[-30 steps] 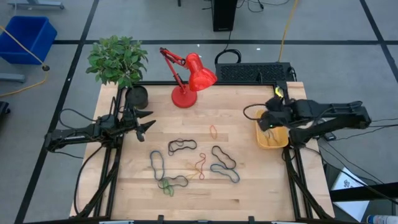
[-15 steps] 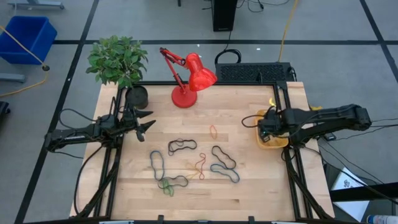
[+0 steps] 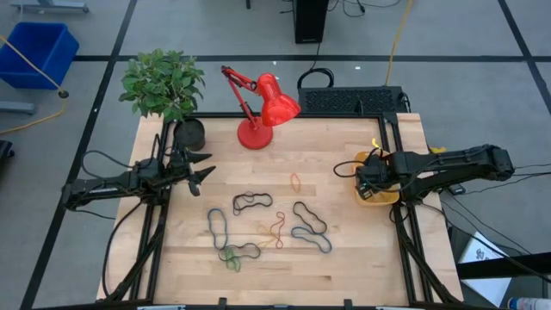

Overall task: Pick and place rubber bands into bin
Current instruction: Put the white rubber band into the yellow bin, then put the top right black rubber band into the yellow bin

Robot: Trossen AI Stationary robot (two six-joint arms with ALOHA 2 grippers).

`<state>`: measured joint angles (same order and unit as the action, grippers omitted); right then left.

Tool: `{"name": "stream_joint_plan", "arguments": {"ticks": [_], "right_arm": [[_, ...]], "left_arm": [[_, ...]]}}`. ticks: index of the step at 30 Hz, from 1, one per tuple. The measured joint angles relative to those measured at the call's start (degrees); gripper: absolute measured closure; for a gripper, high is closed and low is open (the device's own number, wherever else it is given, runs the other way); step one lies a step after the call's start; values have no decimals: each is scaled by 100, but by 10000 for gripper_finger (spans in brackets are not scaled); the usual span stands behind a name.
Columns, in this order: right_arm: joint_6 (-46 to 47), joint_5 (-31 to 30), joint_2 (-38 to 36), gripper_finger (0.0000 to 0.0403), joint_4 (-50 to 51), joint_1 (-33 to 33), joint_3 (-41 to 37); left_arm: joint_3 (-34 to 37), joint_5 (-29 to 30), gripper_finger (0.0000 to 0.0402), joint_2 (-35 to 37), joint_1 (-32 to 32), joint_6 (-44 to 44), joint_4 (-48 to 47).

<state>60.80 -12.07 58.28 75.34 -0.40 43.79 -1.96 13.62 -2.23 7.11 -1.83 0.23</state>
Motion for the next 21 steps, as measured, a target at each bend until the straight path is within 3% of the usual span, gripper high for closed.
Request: {"name": "stream_joint_plan", "arguments": {"ticks": [5,12,15,21], "right_arm": [[25,-28,-48,258,75,-1,117],[-94,-431,-286,248,-235,0,479],[-887,-379,-466,250,-1179,2,596],[-2325,427,-673,250,-4055,13,608]], "left_arm": [[0,-1,174,0,0,0,0],[0,-1,174,0,-1,0,0],[0,-2,174,-1,-2,0,2],[0,-2,174,-1,0,-1,2]]}}
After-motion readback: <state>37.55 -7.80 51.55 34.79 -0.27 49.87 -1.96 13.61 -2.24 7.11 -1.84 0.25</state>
